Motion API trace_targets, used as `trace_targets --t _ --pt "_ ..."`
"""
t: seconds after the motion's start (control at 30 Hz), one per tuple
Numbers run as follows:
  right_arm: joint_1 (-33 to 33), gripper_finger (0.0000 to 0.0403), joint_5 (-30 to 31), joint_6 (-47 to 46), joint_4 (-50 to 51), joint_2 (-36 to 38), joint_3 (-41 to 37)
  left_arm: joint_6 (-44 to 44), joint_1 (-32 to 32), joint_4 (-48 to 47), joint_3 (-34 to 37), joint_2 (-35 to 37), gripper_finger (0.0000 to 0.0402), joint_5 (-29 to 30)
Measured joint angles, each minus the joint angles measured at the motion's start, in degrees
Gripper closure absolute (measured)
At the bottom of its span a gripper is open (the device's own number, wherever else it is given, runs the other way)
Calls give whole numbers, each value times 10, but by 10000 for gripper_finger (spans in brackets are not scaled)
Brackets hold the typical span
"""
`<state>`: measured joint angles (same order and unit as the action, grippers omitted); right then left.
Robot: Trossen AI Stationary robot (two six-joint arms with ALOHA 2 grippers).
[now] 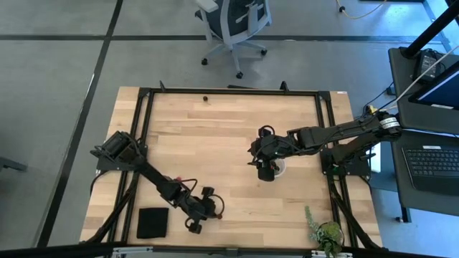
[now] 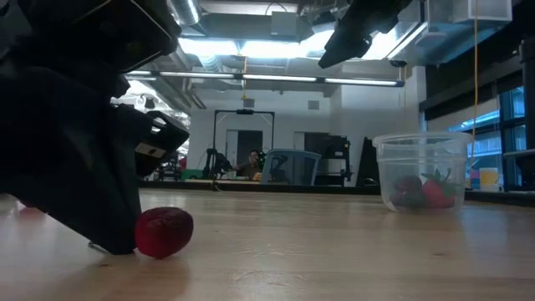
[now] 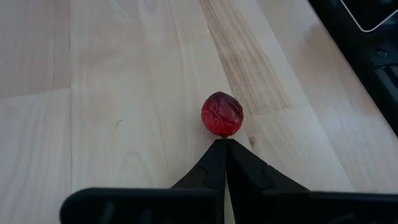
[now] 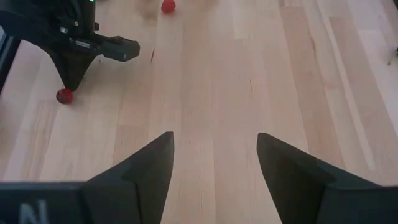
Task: Pick and placing Produce into tupperware
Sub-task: Put the red cherry into the transparent bucket
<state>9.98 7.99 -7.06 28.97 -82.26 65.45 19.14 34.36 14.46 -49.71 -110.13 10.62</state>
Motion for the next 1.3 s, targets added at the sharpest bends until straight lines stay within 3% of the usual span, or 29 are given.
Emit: trace_targets --t 0.5,0.77,0.87,1.0,1.17,1.3 --pt "0 171 0 0 0 0 0 -33 -15 -12 2 15 401 -9" --pt "0 171 0 1 -17 0 0 -51 -50 -106 3 89 401 19" --pt "0 171 0 11 -37 0 0 -90 -72 -125 3 126 401 32" --pt "0 171 1 13 -80 0 0 -176 -102 -143 3 176 401 94" --pt "-3 171 0 75 -128 -1 0 -283 -152 -142 2 234 401 152" --pt "-5 171 1 140 -148 -1 0 -328 -197 -141 2 270 401 159"
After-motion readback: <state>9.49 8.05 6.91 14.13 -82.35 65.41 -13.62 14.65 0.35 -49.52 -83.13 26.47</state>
